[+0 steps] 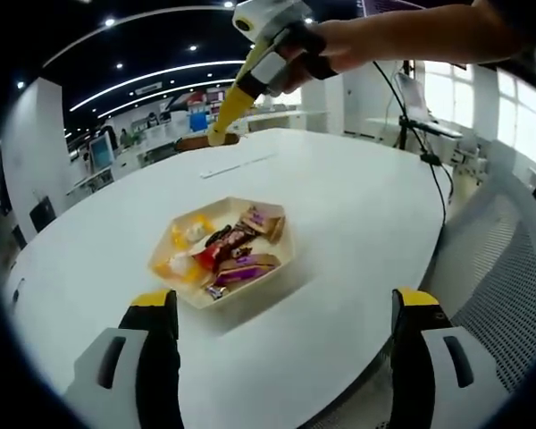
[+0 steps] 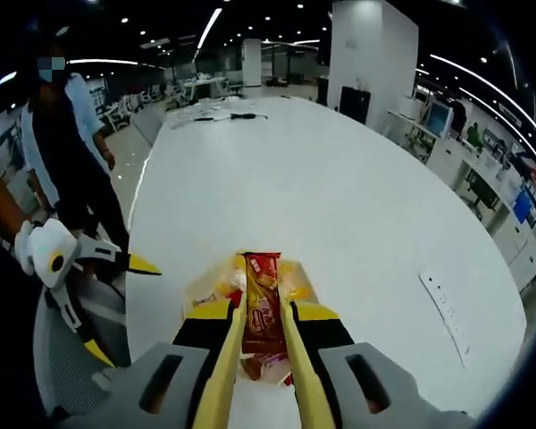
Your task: Place the target food into the container with the food tongs after gripping and lifting it, then release it inside without dropping or visibly crushing the food.
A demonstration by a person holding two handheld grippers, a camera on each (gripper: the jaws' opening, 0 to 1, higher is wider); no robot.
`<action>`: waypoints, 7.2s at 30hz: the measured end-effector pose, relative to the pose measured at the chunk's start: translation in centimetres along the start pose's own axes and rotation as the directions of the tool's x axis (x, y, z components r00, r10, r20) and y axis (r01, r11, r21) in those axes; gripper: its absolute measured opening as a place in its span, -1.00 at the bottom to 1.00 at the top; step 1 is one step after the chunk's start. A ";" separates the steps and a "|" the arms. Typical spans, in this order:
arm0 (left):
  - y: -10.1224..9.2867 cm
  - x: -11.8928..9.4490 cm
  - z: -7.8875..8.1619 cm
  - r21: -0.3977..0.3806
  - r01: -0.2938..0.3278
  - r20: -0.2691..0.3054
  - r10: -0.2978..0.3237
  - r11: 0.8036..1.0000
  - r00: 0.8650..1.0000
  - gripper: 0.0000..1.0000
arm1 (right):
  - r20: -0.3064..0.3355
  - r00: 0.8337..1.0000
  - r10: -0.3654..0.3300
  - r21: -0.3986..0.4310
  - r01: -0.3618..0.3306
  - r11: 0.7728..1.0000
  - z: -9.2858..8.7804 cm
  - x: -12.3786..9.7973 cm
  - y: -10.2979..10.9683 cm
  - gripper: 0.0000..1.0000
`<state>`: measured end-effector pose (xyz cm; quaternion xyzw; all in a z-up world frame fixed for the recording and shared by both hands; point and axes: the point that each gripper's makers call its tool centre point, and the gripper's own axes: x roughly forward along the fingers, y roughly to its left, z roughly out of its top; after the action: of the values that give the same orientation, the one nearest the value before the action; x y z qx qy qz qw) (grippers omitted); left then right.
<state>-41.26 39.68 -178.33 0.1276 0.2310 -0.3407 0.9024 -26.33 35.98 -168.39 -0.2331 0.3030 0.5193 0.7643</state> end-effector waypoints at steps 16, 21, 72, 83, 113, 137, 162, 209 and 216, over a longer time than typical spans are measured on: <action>0.0 0.0 0.0 0.000 -0.002 -0.002 0.002 1.000 1.000 0.89 | 0.007 1.000 0.023 -0.021 -0.023 1.000 1.1 0.5 0.8 -0.54; 0.1 0.0 -0.1 0.000 -0.005 -0.001 0.005 1.000 1.000 0.89 | 0.009 1.000 0.028 -0.026 -0.028 0.999 1.1 0.5 1.1 -0.54; 0.1 0.2 -0.4 -0.016 -0.004 -0.016 0.004 1.000 1.000 0.93 | 0.115 0.992 0.044 -0.132 -0.028 0.991 -1.7 -4.7 -3.3 -0.43; 0.1 0.3 -0.7 -0.019 -0.001 -0.033 0.000 1.000 0.999 0.98 | 0.132 0.991 0.006 -0.117 0.010 0.993 -4.0 -7.9 -5.3 -0.42; -0.2 0.5 -0.8 -0.065 0.016 -0.031 -0.018 0.998 0.999 0.98 | 0.187 0.982 0.040 -0.175 -0.007 0.985 -7.0 -8.4 -6.3 -0.42; -0.1 0.7 -1.7 -0.083 0.014 -0.071 -0.020 0.996 0.997 0.98 | 0.107 0.991 0.086 -0.160 -0.068 0.985 -12.4 -1.5 -5.9 -0.42; 0.1 0.7 -2.1 -0.095 0.001 -0.089 -0.010 0.995 0.996 0.98 | 0.044 0.992 0.120 -0.069 -0.117 0.991 -15.6 3.1 -4.0 -0.43; -0.1 0.8 -2.5 -0.088 0.016 -0.104 -0.025 0.996 0.994 0.98 | -0.074 0.995 0.060 0.070 -0.055 0.996 -20.2 -1.2 -4.6 -0.71; -0.1 0.8 -2.5 -0.084 0.016 -0.101 -0.025 0.996 0.995 0.98 | -0.058 0.998 0.036 0.082 -0.031 0.996 -19.6 -2.3 -4.9 -0.71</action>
<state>-41.61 40.18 -180.88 0.1049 0.2921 -0.3331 0.8904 -26.72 19.60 -180.39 -0.2122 0.3503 0.5120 0.7550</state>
